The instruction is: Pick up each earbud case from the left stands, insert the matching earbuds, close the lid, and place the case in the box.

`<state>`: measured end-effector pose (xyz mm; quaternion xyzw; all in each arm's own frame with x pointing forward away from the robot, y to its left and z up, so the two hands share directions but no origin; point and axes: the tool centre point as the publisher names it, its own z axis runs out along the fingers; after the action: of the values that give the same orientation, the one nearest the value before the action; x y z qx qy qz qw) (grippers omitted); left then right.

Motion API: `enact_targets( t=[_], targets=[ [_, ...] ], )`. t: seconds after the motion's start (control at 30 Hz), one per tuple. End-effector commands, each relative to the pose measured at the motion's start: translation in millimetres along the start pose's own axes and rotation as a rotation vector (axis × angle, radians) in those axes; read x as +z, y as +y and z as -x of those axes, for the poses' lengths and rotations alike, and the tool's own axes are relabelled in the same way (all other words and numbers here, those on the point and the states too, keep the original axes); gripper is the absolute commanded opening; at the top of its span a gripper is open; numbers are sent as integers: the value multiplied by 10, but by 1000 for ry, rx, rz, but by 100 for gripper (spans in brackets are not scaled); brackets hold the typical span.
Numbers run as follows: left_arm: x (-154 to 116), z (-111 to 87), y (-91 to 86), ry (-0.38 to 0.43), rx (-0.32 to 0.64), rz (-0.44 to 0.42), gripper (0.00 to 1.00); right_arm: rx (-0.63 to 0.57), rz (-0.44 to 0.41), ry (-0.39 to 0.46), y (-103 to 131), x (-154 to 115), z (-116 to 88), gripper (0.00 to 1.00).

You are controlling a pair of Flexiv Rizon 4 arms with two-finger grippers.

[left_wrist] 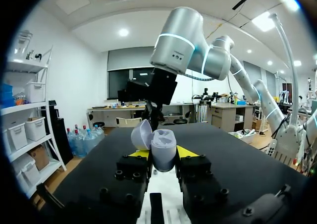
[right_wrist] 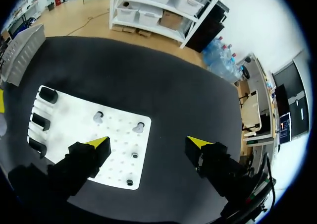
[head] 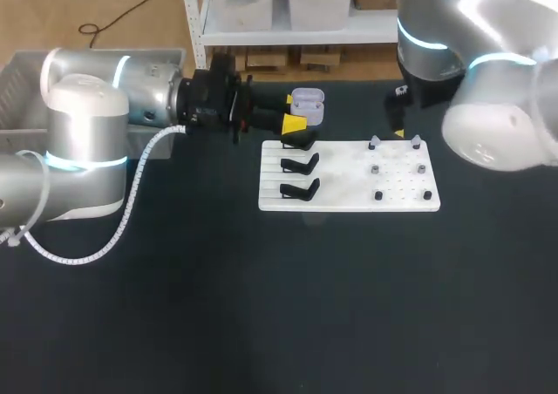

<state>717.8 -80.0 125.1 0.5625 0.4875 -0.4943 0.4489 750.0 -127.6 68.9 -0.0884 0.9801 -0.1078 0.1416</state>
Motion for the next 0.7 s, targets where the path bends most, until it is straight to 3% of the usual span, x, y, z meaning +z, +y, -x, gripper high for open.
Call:
enact_targets(
  t=[0.03, 0.3, 0.43, 0.53, 0.7],
  targets=[
    [3, -6, -6, -1, 2, 3, 0, 2, -1, 106, 51, 127, 89, 100],
    [3, -6, -6, -1, 2, 3, 0, 49, 19, 134, 62, 223, 69, 98],
    [3, -6, -6, -1, 2, 3, 0, 59, 27, 129, 72, 240, 56, 77],
    [3, -6, -6, -1, 2, 3, 0, 64, 31, 129, 85, 276, 36, 53],
    [3, -6, -6, -1, 2, 3, 0, 71, 43, 133, 132, 318, 7, 47]
  ],
)
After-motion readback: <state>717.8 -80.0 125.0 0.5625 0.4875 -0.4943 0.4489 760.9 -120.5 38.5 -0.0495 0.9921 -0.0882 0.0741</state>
